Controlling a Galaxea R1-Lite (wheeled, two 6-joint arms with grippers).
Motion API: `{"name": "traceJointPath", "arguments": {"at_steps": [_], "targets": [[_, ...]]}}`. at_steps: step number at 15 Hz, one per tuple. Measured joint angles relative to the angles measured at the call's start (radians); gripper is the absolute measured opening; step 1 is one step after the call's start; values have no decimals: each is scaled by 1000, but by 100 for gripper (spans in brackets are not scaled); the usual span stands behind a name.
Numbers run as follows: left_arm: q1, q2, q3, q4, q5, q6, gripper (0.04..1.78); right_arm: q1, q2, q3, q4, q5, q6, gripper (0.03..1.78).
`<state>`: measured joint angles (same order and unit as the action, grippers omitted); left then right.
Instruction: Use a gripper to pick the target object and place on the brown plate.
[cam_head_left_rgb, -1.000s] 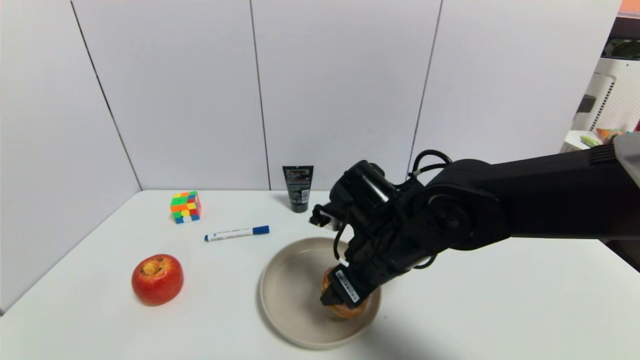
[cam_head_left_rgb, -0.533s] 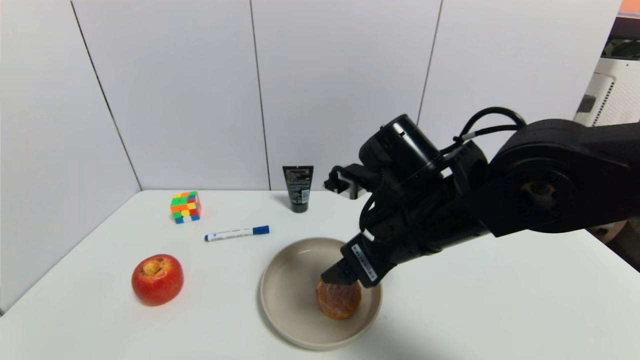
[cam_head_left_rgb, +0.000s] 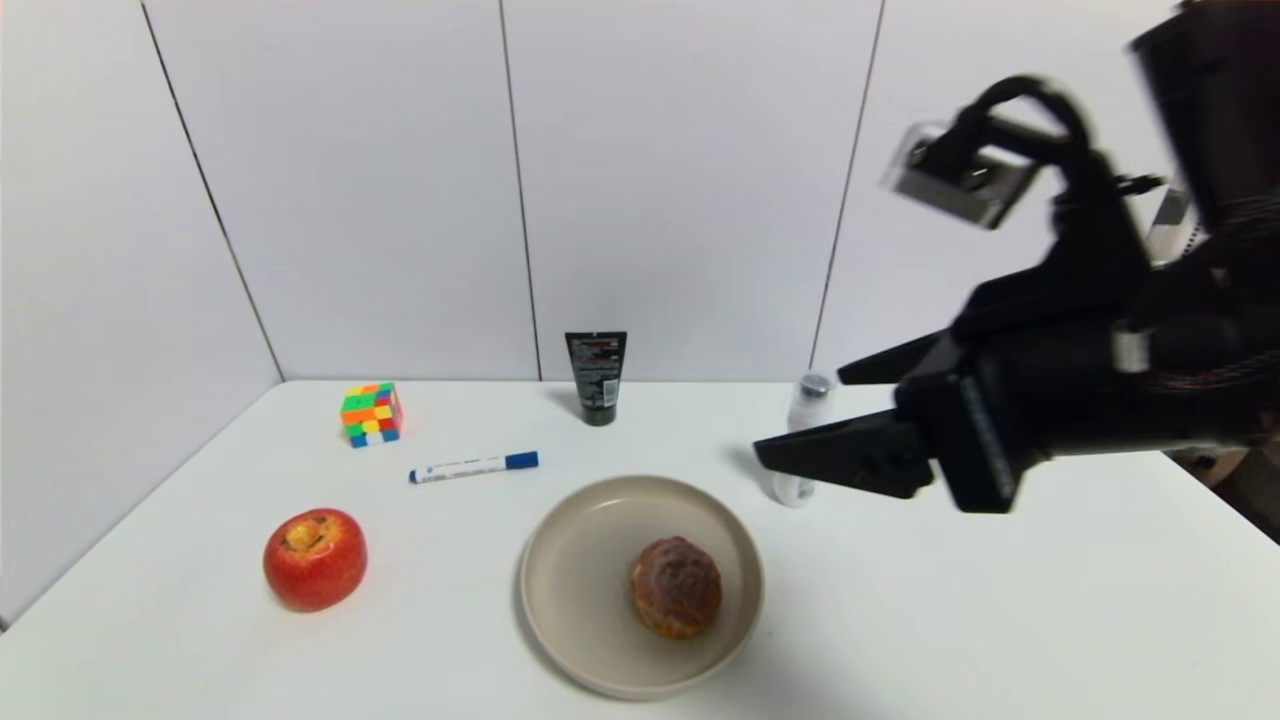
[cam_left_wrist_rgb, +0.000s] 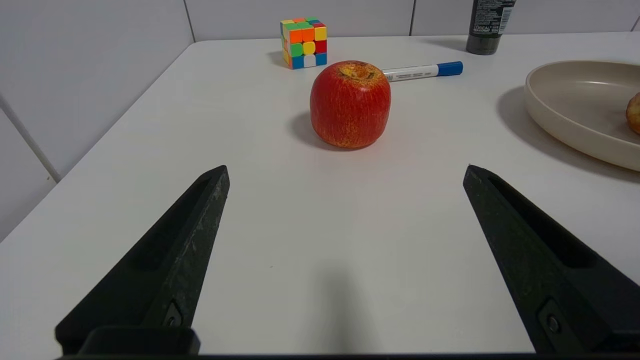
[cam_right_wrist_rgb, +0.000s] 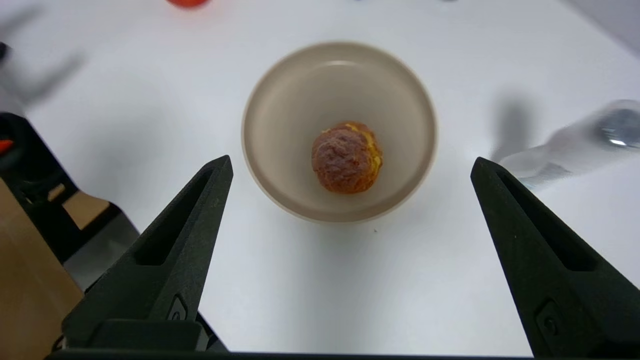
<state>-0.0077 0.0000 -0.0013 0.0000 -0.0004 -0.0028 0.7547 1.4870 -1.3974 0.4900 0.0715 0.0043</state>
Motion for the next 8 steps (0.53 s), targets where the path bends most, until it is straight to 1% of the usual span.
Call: {"name": "traceJointPath", "arguments": {"at_steps": [2,3,4,5,8], "targets": [[0,0,0,0,0,0,169,-39,-164,105,-51,-4,-1,167],[0,0,0,0,0,0,169,-69,-241,187,-90,-14,-2,167],[0,0,0,0,0,0,169,-105,-315,281,-143,-33,-4,168],[0,0,0,0,0,0,169,-144,-390,384,-203,-59,-6,168],[0,0,0,0,0,0,169,-265,-636,730,-405,-173,-8,169]]}}
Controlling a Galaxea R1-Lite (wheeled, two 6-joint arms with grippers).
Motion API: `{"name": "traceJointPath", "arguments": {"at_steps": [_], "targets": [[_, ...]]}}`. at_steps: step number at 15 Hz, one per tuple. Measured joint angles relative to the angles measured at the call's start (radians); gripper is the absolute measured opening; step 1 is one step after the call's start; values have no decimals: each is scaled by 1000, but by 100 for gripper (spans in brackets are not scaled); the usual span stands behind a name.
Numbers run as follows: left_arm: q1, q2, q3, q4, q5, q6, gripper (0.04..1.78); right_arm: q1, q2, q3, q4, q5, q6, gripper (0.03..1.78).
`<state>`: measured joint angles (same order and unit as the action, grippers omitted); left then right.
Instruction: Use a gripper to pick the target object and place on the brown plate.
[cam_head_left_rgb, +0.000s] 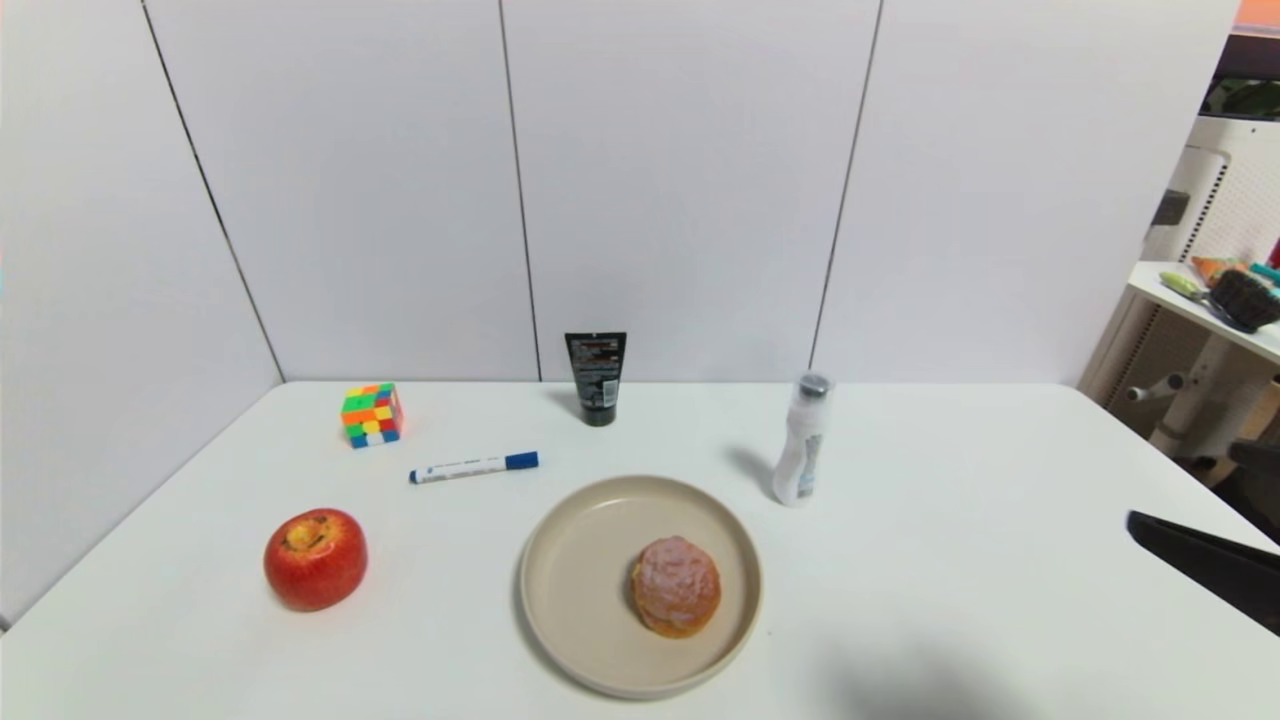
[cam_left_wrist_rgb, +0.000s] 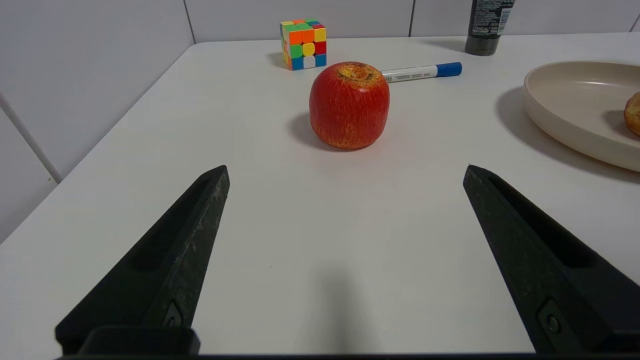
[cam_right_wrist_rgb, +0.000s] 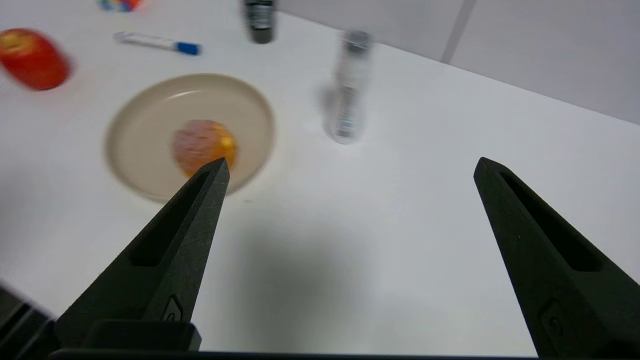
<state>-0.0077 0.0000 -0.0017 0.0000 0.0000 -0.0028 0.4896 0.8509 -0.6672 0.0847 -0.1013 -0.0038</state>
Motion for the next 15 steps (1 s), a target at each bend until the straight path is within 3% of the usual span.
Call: {"name": "traceJointPath", "arguments": {"at_steps": [3,7,12,15], "targets": [[0,0,0,0,0,0,169,-110,-261,331,-202,-89,-1,169],[0,0,0,0,0,0,169,-214,-500,621,-410,-118,-21,169],[0,0,0,0,0,0,169,-334,-567,661,-365,-51,-84,169],[0,0,0,0,0,0,169,-398,-574,654,-397,2,-110,169]]}}
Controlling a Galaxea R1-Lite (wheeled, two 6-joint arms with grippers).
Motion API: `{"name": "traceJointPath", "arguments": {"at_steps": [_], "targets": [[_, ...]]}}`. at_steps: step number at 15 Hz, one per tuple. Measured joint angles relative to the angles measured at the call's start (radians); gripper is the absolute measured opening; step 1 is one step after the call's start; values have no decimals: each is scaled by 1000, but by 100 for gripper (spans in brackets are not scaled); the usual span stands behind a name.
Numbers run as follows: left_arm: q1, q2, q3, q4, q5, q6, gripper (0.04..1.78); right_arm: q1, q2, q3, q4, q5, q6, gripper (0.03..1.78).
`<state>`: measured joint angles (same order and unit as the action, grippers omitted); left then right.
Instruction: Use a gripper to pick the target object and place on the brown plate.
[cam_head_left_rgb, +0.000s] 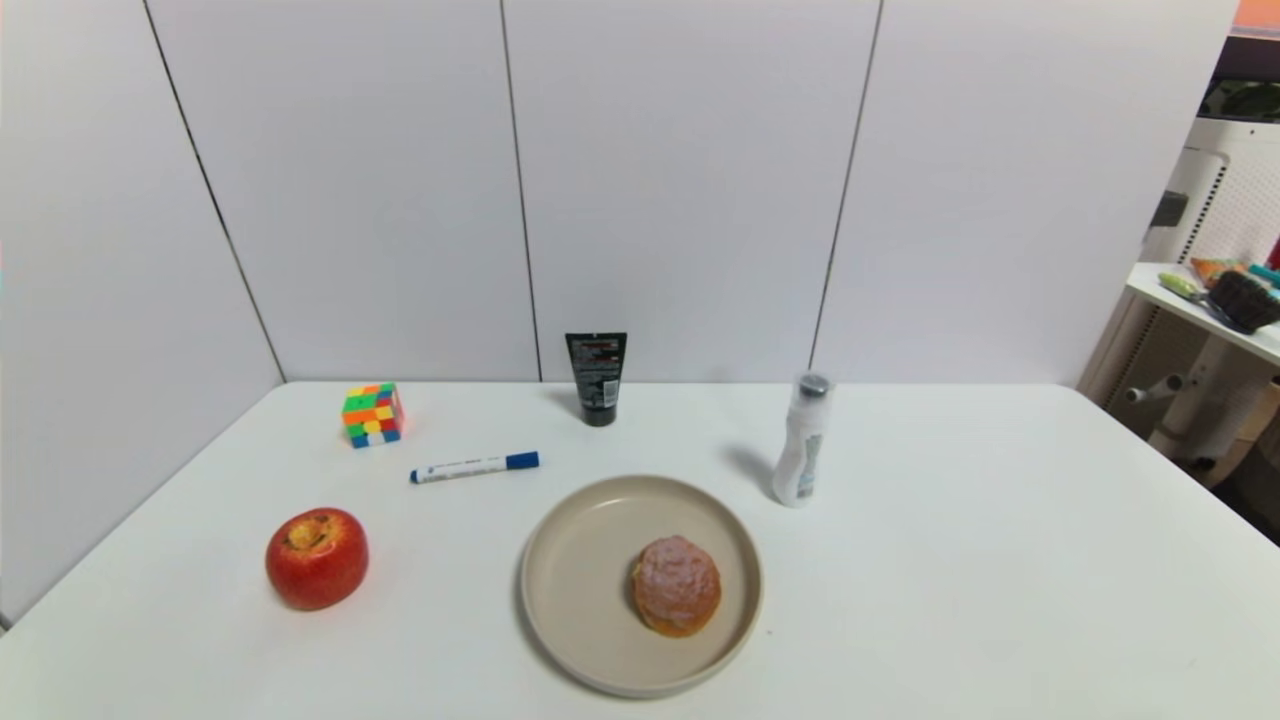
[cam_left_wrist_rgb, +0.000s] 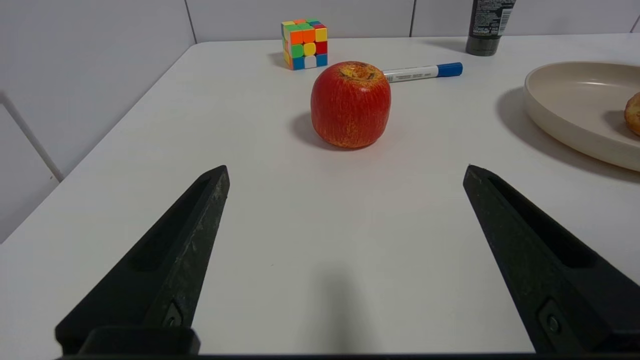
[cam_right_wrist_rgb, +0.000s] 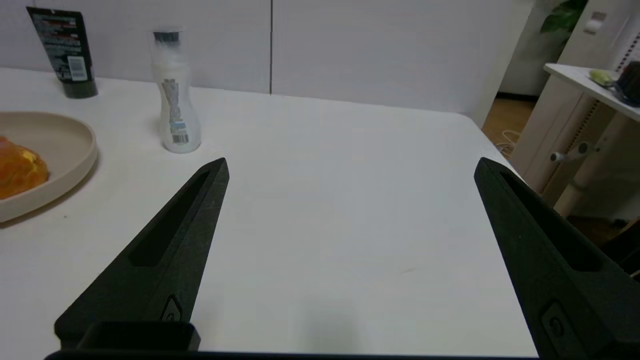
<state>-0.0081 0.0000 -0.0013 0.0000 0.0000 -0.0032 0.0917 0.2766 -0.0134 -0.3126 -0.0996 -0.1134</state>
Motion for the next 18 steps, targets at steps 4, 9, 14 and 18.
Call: {"name": "traceJointPath", "arguments": {"at_steps": [4,9,14,18], "targets": [[0,0,0,0,0,0,169,-94,-33,-12,61,59,-12,169],[0,0,0,0,0,0,169,-97,-231,7,298,128,-8,169],[0,0,0,0,0,1,169,-95,-275,-7,353,129,58,169],[0,0,0,0,0,0,169,-95,-278,-5,351,113,93,169]]}}
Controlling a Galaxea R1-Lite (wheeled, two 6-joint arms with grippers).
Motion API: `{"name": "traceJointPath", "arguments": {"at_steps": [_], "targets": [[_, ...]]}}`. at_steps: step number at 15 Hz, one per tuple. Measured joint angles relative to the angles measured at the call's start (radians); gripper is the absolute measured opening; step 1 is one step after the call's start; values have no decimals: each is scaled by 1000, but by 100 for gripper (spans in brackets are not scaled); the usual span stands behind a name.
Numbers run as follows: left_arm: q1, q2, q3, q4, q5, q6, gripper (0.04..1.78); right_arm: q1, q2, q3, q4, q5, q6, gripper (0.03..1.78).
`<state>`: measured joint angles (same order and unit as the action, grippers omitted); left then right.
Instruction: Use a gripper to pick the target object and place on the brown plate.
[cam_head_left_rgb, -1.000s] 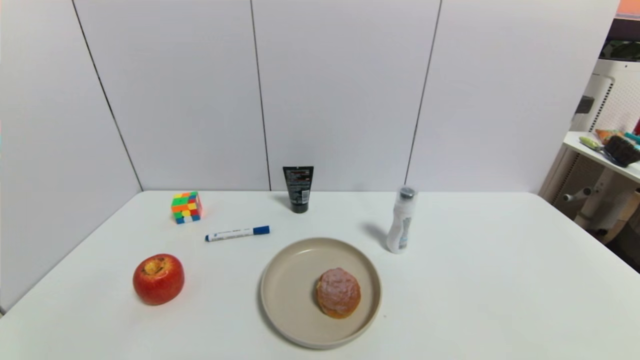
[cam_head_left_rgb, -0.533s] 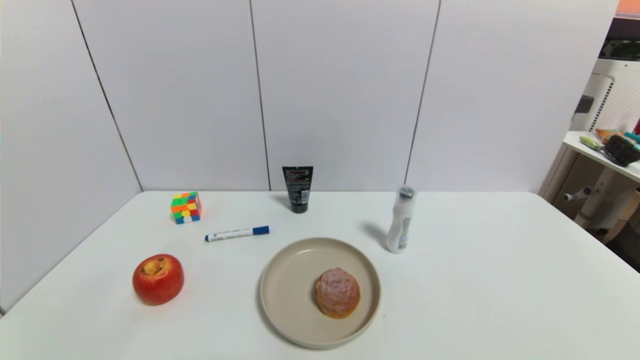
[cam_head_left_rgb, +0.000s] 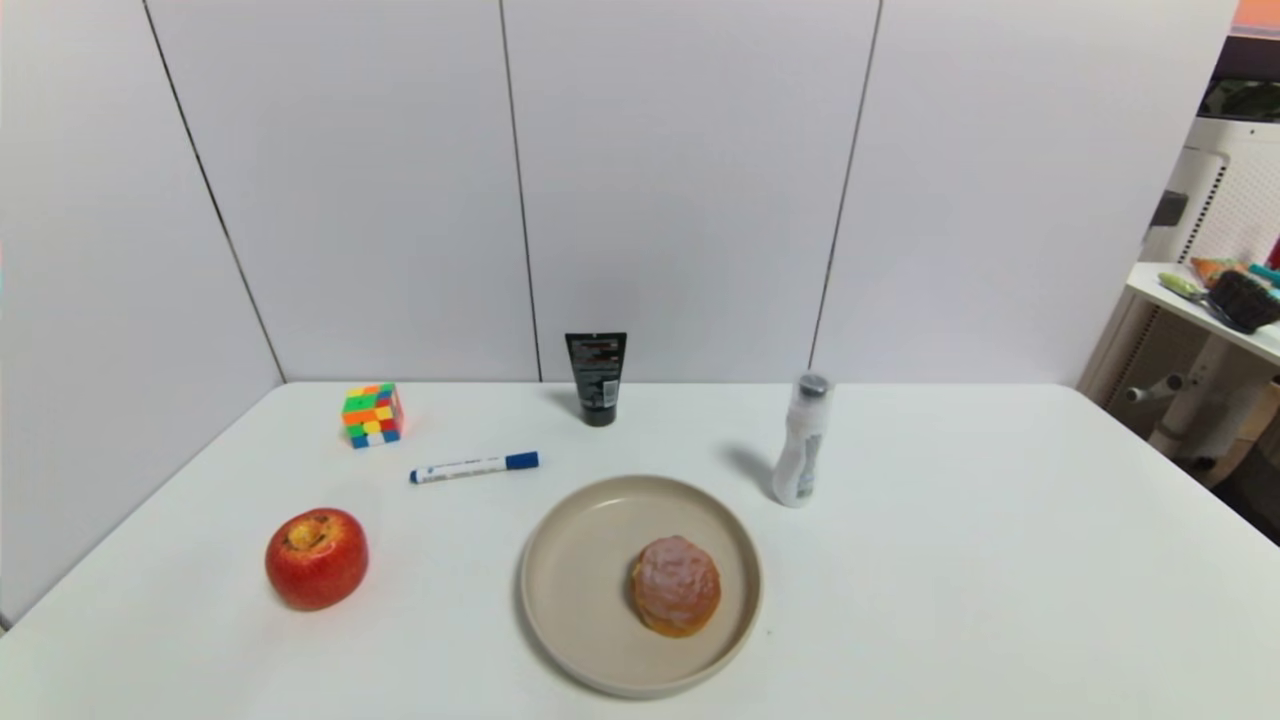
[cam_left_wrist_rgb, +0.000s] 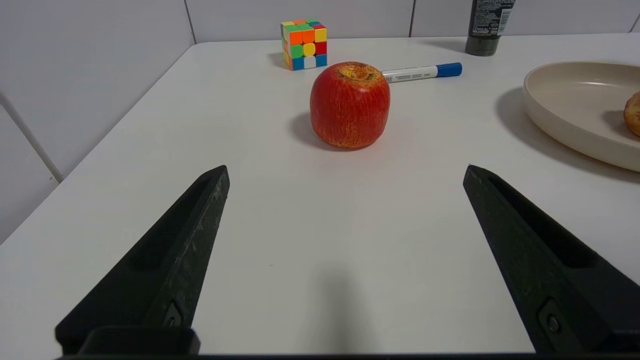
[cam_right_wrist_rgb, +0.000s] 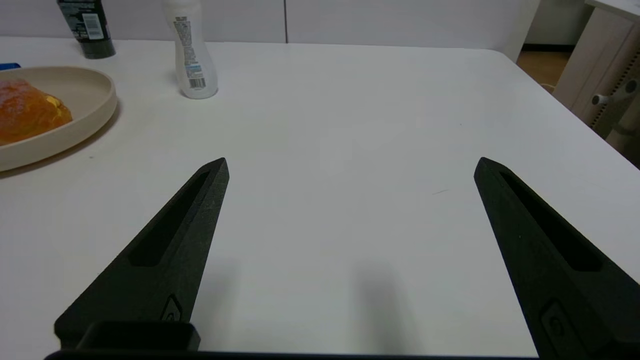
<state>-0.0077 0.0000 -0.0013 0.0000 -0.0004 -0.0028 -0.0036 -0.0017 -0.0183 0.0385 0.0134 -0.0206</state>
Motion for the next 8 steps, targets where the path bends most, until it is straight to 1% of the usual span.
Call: {"name": "traceJointPath", "arguments": {"at_steps": [5,8], "targets": [[0,0,0,0,0,0,169,0,0,0,0,1,-10,169],[0,0,0,0,0,0,169,0,0,-3,10,14,-40,169]]}}
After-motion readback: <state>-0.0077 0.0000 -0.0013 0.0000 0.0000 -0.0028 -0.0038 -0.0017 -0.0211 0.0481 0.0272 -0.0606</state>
